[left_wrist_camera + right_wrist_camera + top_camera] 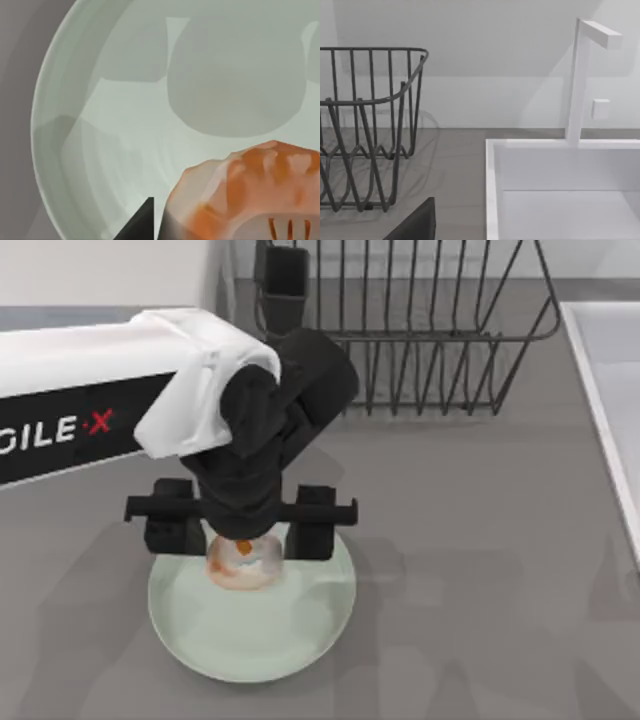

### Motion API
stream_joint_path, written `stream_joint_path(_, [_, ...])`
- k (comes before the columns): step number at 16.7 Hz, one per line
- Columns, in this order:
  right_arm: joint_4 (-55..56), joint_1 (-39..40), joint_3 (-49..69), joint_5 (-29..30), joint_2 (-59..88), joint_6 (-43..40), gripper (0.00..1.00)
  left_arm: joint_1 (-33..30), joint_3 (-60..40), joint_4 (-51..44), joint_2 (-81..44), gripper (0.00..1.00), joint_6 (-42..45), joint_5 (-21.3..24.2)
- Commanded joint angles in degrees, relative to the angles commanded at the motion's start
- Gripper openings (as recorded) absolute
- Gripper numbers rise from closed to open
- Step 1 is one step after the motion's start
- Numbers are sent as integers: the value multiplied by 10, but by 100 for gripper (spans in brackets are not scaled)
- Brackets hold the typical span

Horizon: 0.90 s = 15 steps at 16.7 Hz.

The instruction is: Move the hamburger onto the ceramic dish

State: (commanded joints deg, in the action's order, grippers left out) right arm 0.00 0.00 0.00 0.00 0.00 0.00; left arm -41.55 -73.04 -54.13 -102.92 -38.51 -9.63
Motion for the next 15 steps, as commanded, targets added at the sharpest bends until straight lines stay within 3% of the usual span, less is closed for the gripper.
stream_joint_path(6, [0,0,0,0,0,0,100,-3,1,5,0,0,-3,-1])
stream_joint_path(15, [0,0,0,0,0,0,100,7,53,102,-42,0,8,-1])
